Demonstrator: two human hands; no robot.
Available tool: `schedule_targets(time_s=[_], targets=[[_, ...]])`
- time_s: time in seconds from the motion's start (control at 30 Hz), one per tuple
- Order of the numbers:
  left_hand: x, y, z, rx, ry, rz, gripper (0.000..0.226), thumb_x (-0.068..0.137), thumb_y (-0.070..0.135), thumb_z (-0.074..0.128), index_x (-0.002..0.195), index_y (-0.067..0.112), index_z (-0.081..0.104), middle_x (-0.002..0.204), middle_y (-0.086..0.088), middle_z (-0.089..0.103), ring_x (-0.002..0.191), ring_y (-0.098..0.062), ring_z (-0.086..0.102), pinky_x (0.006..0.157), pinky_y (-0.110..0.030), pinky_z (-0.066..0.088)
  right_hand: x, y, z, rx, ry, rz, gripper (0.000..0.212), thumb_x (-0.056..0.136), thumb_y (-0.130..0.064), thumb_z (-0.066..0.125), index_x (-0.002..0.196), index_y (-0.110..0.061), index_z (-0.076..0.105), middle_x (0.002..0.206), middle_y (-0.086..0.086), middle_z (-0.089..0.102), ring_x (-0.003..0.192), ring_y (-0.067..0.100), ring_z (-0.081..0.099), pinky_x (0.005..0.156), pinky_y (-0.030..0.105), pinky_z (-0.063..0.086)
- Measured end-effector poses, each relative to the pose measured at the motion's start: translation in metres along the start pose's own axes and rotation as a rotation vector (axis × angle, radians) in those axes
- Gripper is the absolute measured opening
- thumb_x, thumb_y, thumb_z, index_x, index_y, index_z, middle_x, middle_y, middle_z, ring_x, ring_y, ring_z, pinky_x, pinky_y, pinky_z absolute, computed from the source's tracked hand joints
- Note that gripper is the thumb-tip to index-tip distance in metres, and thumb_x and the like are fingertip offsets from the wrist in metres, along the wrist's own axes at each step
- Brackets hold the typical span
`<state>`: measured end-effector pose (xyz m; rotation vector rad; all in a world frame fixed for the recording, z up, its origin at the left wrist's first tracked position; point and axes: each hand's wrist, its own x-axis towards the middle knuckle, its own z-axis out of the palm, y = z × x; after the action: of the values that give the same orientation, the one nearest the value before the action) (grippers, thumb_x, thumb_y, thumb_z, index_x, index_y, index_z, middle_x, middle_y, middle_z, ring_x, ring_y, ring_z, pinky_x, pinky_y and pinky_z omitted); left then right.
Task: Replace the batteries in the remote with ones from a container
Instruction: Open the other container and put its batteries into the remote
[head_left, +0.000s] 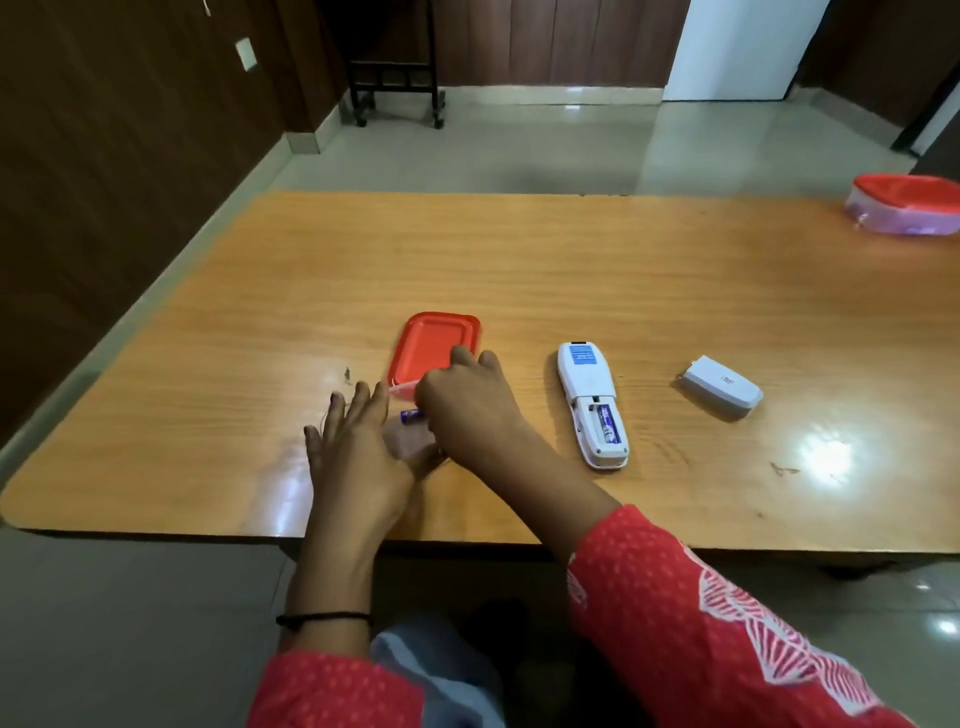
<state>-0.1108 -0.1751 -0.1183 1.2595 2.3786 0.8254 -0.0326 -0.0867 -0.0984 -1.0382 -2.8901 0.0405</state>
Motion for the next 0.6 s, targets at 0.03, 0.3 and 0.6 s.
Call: schedule_targets(time_s=[0.03, 0.3, 0.6], targets=[[0.001, -0.001, 0.000, 0.002, -0.002, -0.004, 0.090, 0.076, 0.044, 0.069, 0.148, 0.018, 0.021, 0.159, 0.000, 0.015, 0.147, -0.016, -0.001, 0.116, -0.040, -0.006, 0.004, 0.000, -0.001, -0.023, -0.019, -0.007, 0.018, 0.087, -0.017, 0.056, 0.102, -0.010, 0.064, 0.102, 0.012, 0.067, 0.114, 0.031, 0.043, 0.090, 0.040, 0.031], [-0.002, 0.002, -0.002, 0.063, 0.068, 0.073, 0.089, 0.076, 0.046, 0.069, 0.147, 0.020, 0.022, 0.158, -0.003, 0.019, 0.147, -0.020, 0.001, 0.116, -0.042, -0.009, -0.047, 0.056, -0.036, 0.858, 0.318, 0.226, 0.015, 0.079, -0.008, 0.068, 0.091, -0.015, 0.074, 0.086, 0.000, 0.074, 0.076, 0.006, 0.066, 0.071, 0.020, 0.050], [-0.020, 0.077, 0.068, -0.151, -0.075, 0.417, 0.081, 0.079, 0.034, 0.070, 0.146, 0.021, 0.027, 0.156, 0.006, 0.024, 0.144, -0.005, 0.007, 0.118, -0.027, 0.002, -0.103, 0.140, -0.010, 0.989, 0.326, 0.547, 0.021, 0.081, -0.001, 0.068, 0.099, -0.013, 0.069, 0.080, 0.003, 0.070, 0.066, 0.011, 0.063, 0.058, 0.014, 0.051]])
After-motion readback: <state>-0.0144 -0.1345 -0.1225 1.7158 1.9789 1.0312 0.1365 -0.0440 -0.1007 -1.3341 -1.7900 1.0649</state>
